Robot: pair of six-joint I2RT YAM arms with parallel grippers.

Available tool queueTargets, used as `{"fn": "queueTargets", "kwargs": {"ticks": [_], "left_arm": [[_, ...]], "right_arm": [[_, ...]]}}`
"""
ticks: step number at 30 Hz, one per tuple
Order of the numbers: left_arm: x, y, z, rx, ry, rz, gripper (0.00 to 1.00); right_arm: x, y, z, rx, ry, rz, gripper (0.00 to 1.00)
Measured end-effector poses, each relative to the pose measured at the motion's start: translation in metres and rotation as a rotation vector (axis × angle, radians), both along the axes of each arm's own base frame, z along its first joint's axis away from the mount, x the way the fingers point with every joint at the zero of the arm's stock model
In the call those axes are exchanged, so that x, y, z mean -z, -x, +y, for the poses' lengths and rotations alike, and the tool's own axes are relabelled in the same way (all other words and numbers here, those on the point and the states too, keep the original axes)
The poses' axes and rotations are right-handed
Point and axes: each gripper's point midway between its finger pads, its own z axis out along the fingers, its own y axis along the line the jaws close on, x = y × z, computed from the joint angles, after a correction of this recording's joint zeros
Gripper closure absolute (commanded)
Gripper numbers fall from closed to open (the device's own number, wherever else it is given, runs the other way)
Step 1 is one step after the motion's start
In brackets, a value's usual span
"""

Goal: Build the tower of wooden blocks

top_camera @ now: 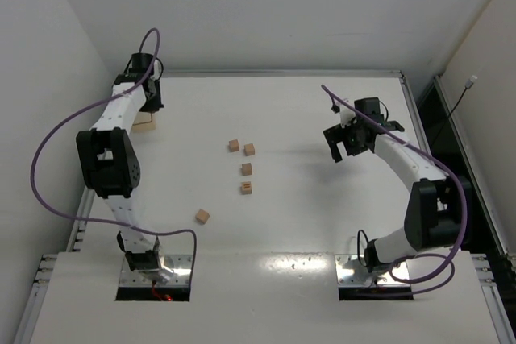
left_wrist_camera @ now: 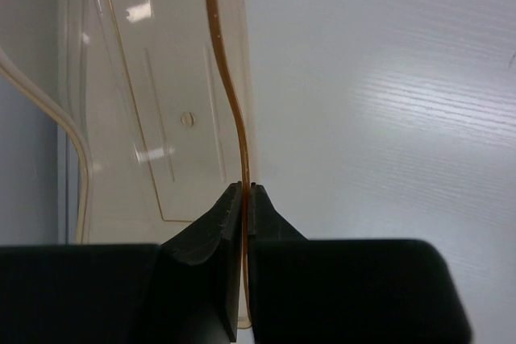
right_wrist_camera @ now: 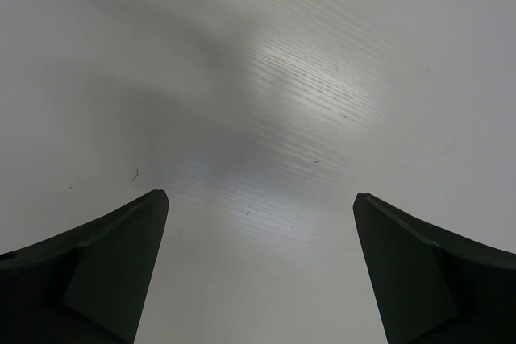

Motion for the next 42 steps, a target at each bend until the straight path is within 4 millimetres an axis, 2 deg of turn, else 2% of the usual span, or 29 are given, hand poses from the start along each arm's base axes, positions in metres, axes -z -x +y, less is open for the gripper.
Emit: {"fn": "queueTargets", "kwargs": {"ticks": [6,10,11,14,15,17,18,23,27,29,30,31,33,35,38,40,42], "left_arm": [[0.036,-0.043,0.011,0.048,0.040,0.065,1.00],[0.057,-0.056,0.026,0.035,0.046,0.097,0.98],[0.061,-0.056,0.030,0.031,0.045,0.107,0.96],[0.071,-0.056,0.034,0.034,0.036,0.133,0.78],[0.072,-0.056,0.036,0.036,0.033,0.137,0.63],[0.073,-0.057,0.036,0.045,0.030,0.138,0.55],[0.073,-0.057,0.036,0.048,0.032,0.140,0.48],[0.077,-0.055,0.031,0.069,0.057,0.135,0.39],[0.076,-0.032,0.018,0.103,0.116,0.134,0.36],[0.058,-0.020,0.011,0.120,0.136,0.106,0.35],[0.041,-0.016,0.007,0.131,0.140,0.073,0.35],[0.022,-0.014,0.003,0.142,0.138,0.032,0.33],[-0.030,-0.012,-0.004,0.169,0.118,-0.100,0.33],[-0.077,-0.002,-0.015,0.205,0.090,-0.210,0.32],[-0.137,0.024,-0.052,0.309,0.057,-0.350,0.32],[-0.147,0.045,-0.078,0.390,0.063,-0.379,0.31],[-0.133,0.065,-0.102,0.468,0.091,-0.356,0.31]], "right_arm": [[0.001,0.001,0.000,-0.001,0.000,0.004,0.04],[0.001,0.001,0.000,-0.001,0.001,0.006,0.04],[0.001,0.001,0.000,-0.001,0.001,0.006,0.04],[0.001,0.001,0.000,-0.001,0.001,0.006,0.04],[0.001,0.001,0.000,-0.001,0.001,0.006,0.04],[0.002,0.001,0.000,-0.001,0.001,0.008,0.04],[0.002,0.001,0.000,-0.001,0.001,0.009,0.04],[0.005,0.001,0.000,-0.001,0.002,0.019,0.04],[0.005,0.001,0.000,-0.001,0.002,0.019,0.04],[0.005,0.001,0.000,-0.001,0.002,0.019,0.04],[0.005,0.001,0.000,-0.001,0.001,0.019,0.04],[0.005,0.001,0.001,-0.003,-0.001,0.019,0.04],[0.005,0.001,0.002,-0.005,-0.006,0.019,0.04],[0.005,0.002,0.004,-0.013,-0.016,0.021,0.04],[0.005,0.003,0.011,-0.042,-0.047,0.023,0.04],[0.004,0.004,0.019,-0.074,-0.077,0.024,0.04],[0.003,0.005,0.032,-0.124,-0.103,0.024,0.04]]}}
